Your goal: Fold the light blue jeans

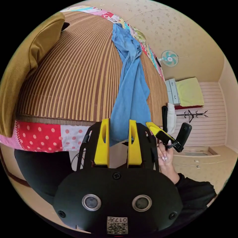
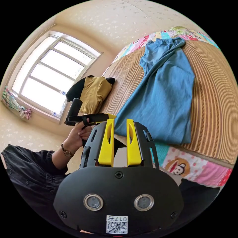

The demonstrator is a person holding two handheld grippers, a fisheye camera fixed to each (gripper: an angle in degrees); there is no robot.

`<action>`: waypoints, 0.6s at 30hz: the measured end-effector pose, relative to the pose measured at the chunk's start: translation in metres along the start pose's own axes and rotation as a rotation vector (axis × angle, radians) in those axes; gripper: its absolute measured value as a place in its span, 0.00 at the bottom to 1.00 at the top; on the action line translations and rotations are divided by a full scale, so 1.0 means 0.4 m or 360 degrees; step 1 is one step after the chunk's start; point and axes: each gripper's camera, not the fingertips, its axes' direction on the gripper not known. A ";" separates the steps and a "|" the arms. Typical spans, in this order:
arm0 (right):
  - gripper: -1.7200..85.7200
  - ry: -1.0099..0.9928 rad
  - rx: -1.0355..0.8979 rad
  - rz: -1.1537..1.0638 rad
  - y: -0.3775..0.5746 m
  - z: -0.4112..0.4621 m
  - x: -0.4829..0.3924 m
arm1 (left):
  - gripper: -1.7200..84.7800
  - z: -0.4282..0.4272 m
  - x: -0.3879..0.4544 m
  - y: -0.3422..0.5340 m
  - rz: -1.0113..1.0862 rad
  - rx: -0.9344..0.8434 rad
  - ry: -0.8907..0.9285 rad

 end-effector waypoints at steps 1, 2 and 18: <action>0.11 -0.0022 -0.0020 0.0063 0.021 0.028 -0.001 | 0.12 -0.013 -0.006 0.036 0.0010 0.0027 -0.0019; 0.11 -0.0038 -0.0032 0.0093 0.030 0.040 0.002 | 0.11 -0.018 -0.009 0.048 0.0011 0.0023 -0.0049; 0.07 -0.0584 0.0224 0.0291 0.134 -0.135 0.080 | 0.01 -0.038 0.222 0.195 0.0536 -0.0155 -0.0047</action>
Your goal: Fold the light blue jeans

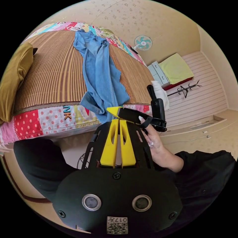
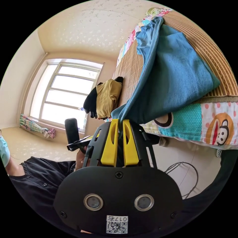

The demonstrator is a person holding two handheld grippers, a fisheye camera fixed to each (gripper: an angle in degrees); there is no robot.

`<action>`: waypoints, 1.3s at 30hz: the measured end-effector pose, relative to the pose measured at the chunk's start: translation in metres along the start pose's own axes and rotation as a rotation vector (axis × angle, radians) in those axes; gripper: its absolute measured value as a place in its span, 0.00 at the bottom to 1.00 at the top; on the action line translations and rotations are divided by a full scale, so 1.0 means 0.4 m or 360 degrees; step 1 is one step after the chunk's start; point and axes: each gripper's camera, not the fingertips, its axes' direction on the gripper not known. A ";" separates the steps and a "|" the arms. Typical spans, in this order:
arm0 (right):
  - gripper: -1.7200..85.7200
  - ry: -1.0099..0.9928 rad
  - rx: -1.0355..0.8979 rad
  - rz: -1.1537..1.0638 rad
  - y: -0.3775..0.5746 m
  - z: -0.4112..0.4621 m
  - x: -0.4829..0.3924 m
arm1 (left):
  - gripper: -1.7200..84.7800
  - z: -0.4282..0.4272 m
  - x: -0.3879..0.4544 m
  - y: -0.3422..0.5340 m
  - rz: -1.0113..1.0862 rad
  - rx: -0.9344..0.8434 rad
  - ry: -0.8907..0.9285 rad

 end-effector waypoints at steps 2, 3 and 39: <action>0.06 -0.0119 0.0048 -0.0023 0.014 -0.075 0.008 | 0.02 -0.030 0.014 0.021 0.0021 0.0080 0.0024; 0.06 -0.0188 0.0085 -0.0064 0.024 -0.137 0.008 | 0.02 -0.058 0.016 0.036 0.0029 0.0148 0.0039; 0.06 0.0982 0.0643 -0.0009 0.314 -0.817 -0.124 | 0.01 -0.386 -0.327 0.104 -0.0309 0.0400 0.1142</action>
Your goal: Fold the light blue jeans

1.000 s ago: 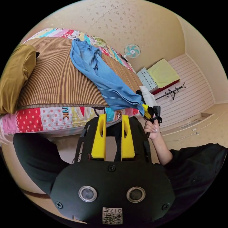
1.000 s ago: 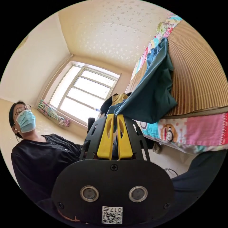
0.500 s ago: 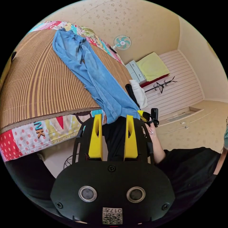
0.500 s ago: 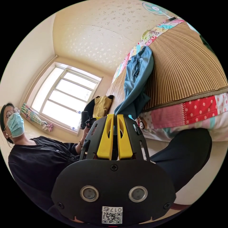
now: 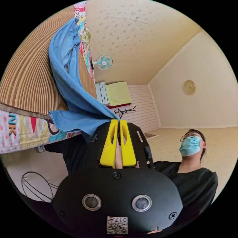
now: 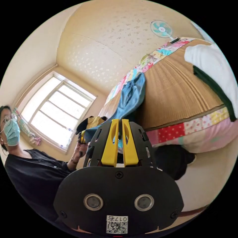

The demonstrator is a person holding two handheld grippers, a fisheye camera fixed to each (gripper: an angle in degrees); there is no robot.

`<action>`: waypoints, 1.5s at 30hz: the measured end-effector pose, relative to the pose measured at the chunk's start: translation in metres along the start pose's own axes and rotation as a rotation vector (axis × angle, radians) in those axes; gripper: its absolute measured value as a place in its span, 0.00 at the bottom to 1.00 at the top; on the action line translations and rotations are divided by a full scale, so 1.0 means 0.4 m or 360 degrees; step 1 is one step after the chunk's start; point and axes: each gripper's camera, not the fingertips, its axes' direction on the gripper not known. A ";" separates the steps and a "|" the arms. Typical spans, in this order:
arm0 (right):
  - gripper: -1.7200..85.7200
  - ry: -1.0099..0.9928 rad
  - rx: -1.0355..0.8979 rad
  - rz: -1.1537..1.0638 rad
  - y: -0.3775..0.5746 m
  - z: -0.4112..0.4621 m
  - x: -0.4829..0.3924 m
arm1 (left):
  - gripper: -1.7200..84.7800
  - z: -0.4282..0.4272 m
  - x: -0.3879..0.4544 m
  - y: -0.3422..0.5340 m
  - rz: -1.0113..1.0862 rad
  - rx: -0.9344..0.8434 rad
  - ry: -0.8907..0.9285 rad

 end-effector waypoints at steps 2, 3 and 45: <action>0.06 0.0448 0.0049 0.0089 0.014 -0.028 0.003 | 0.01 -0.077 -0.001 0.025 -0.0036 0.0027 -0.0227; 0.07 0.0597 0.0103 0.0089 0.029 -0.037 -0.013 | 0.01 -0.115 -0.014 0.042 -0.0113 0.0020 -0.0383; 0.13 -0.0462 -0.0893 -0.0415 0.141 0.530 -0.292 | 0.01 -0.229 -0.009 0.069 -0.0512 -0.0420 -0.0638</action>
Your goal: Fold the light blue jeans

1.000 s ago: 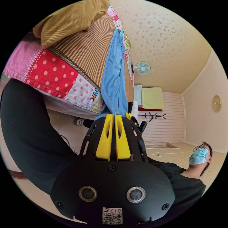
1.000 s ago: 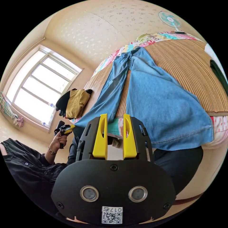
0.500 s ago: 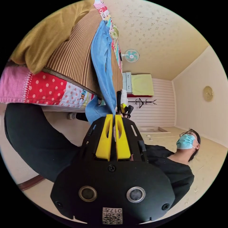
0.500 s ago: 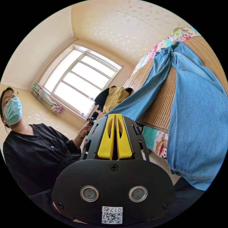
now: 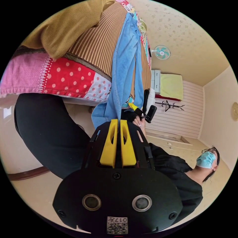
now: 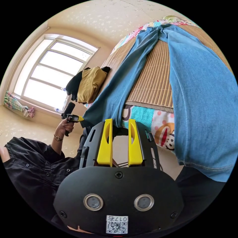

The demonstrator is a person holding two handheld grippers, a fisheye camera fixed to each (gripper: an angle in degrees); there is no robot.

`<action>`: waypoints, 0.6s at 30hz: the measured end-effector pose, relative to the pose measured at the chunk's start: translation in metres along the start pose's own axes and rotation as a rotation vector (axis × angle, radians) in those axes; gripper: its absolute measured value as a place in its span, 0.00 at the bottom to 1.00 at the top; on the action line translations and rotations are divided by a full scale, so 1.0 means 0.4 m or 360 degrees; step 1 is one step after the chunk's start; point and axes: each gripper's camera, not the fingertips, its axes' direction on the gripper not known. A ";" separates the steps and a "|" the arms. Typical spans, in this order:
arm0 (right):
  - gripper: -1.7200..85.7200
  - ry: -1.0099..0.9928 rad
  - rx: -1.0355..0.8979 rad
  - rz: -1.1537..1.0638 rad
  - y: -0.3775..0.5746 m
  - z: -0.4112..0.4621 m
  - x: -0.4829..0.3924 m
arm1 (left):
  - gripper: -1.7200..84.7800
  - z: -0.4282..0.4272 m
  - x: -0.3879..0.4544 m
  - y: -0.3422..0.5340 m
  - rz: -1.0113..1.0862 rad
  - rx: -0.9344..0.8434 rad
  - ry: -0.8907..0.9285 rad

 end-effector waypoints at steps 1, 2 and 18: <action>0.13 -0.0042 0.0009 0.0005 -0.007 0.012 -0.002 | 0.01 -0.004 0.002 0.004 0.0002 0.0019 0.0038; 0.14 -0.0066 0.0022 0.0008 -0.009 0.014 -0.002 | 0.01 -0.007 0.003 0.006 0.0004 0.0032 0.0056; 0.03 -0.0512 0.0186 -0.0222 0.072 -0.299 0.048 | 0.01 0.060 0.040 0.050 0.0055 -0.0085 0.0119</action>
